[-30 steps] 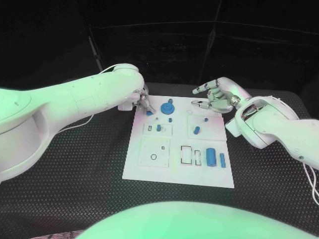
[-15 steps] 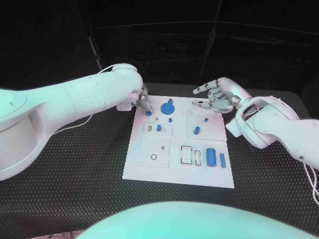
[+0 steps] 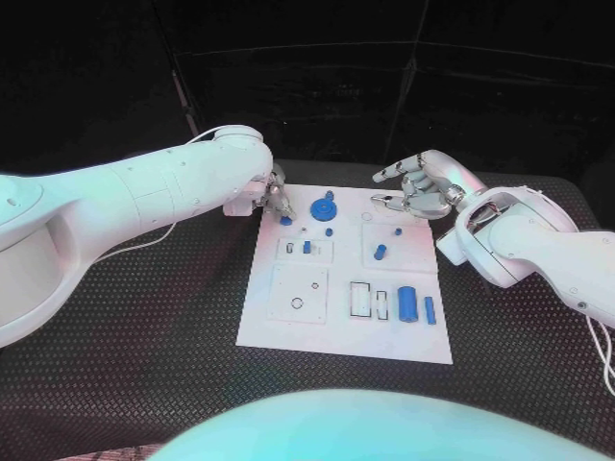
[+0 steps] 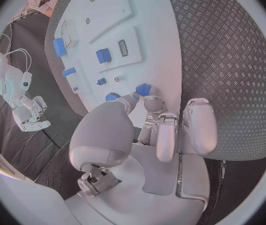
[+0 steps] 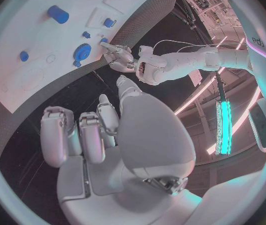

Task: Assemble the parts on the task board

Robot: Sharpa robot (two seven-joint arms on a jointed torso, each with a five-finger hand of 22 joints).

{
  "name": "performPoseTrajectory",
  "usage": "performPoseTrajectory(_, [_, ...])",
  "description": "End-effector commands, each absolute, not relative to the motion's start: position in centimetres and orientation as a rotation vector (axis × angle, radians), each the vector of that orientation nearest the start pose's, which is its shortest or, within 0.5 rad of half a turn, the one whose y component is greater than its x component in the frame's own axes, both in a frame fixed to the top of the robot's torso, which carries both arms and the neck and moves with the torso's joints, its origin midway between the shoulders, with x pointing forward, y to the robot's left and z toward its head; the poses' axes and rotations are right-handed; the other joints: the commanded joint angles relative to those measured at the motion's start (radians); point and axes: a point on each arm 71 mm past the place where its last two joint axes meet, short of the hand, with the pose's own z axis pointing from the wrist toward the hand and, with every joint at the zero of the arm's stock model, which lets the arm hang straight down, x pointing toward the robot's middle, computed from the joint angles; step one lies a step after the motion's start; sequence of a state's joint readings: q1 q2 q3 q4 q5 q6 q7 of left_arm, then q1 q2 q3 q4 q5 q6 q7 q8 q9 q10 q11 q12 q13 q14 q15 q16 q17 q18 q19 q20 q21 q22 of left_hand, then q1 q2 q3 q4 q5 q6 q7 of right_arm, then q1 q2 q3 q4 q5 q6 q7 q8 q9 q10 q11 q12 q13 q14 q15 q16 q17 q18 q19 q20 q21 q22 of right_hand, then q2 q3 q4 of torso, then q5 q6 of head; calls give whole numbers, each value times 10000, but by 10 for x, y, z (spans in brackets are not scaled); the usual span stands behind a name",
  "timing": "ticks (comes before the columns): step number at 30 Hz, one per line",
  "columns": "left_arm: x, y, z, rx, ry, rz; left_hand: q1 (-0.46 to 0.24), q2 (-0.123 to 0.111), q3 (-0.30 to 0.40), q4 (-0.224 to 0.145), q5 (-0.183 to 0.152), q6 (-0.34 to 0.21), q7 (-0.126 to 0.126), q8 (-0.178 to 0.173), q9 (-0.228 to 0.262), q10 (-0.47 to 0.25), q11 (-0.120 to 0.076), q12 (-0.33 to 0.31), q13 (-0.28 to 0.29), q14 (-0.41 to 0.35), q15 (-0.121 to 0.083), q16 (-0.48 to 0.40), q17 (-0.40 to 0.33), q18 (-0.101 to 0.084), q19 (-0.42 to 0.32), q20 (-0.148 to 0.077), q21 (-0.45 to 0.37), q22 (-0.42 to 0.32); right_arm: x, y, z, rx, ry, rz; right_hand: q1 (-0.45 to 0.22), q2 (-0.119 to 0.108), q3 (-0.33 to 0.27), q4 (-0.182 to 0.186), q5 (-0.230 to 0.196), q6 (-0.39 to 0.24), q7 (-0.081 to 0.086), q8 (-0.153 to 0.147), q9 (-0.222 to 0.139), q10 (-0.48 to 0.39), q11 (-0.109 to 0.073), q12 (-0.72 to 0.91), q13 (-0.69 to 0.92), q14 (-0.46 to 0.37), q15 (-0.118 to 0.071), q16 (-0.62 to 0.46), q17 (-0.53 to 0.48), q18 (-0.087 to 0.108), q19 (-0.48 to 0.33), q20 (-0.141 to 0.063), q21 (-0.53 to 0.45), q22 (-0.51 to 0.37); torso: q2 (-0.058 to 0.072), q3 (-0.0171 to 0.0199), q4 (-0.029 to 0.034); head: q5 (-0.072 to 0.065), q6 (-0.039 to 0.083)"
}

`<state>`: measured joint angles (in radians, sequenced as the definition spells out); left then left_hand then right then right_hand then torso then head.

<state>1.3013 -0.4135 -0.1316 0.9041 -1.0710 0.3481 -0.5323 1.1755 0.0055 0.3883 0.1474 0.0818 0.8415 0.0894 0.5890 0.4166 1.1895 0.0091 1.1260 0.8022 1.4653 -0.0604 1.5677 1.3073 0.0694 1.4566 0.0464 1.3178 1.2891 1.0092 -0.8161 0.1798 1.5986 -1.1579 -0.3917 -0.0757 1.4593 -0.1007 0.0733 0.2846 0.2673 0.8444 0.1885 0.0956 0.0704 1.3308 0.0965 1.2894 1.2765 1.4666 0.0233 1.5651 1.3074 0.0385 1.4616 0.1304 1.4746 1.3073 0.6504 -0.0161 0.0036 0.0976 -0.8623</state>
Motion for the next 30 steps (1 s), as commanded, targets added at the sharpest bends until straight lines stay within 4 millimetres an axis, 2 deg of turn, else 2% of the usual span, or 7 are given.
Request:
performPoseTrajectory(1, [572,181,-235,-1538,24186,-1150,-15,-122,1939,-1870,17,-100,6,54,12,-51,15,-36,-7,1055,54,31,2635,10,-19,60,-37,10,469,-174,-183,2578,16291,9726,-80,23,-55,-5,47,-67,1,-21,-13,-38,30,29,-19,978,-13,-59,2438,95,-6,-44,-57,302,2,5,-2,3,17])
performPoseTrajectory(6, [573,182,-234,-1649,24038,-1168,-223,-203,1936,-1806,-1,-124,19,87,20,-41,29,-21,-19,1055,67,31,2635,7,-16,70,-35,22,469,-174,-183,2582,16282,9725,-83,24,-56,-4,53,-69,1,-22,-13,-41,31,27,-22,977,-13,-60,2435,95,-7,-43,-59,300,7,3,-3,7,34])
performPoseTrajectory(10, [574,181,-233,-1719,23940,-1181,-640,-404,1704,-1594,-34,-114,34,107,7,-10,49,36,0,1055,87,31,2635,5,-13,88,-33,36,469,-174,-183,2588,16275,9719,-83,24,-56,-4,53,-69,1,-22,-13,-41,31,27,-22,977,-13,-60,2435,95,-7,-43,-59,300,-3,8,-9,17,34])
performPoseTrajectory(15, [575,181,-233,-1804,23823,-1199,-1199,-740,1160,-1249,-60,-67,59,105,-38,11,75,119,28,1055,110,31,2635,3,-8,110,-33,55,469,-175,-183,2596,16266,9710,-83,24,-56,-4,53,-69,1,-22,-13,-41,31,27,-22,977,-13,-60,2435,95,-7,-43,-59,300,6,12,-9,14,45])
performPoseTrajectory(20, [576,182,-232,-1908,23697,-1201,-1690,-938,551,-832,-75,-58,91,88,-87,-34,112,153,-8,1055,139,31,2635,8,-18,132,-60,45,469,-175,-183,2603,16262,9699,-83,24,-56,-4,53,-69,1,-22,-13,-41,31,27,-22,977,-13,-60,2435,95,-7,-43,-59,300,1,9,-8,7,36])
performPoseTrajectory(24, [577,183,-232,-1943,23672,-1185,-1874,-1003,39,-563,-61,-38,70,99,-116,-38,110,222,24,1055,134,31,2635,9,-14,137,-59,62,469,-175,-183,2608,16261,9690,-83,24,-56,-4,53,-69,1,-22,-13,-41,31,27,-22,977,-13,-60,2435,95,-7,-43,-59,300,6,9,-14,9,39])
performPoseTrajectory(30, [576,183,-232,-1931,23695,-1180,-1846,-1031,-543,-357,-57,-29,45,120,-150,-65,89,273,30,1055,116,31,2635,10,-13,123,-72,72,469,-176,-183,2612,16262,9683,-83,24,-56,-4,53,-69,1,-22,-13,-41,31,27,-22,977,-13,-60,2435,95,-7,-43,-59,300,-1,3,-5,1,32])
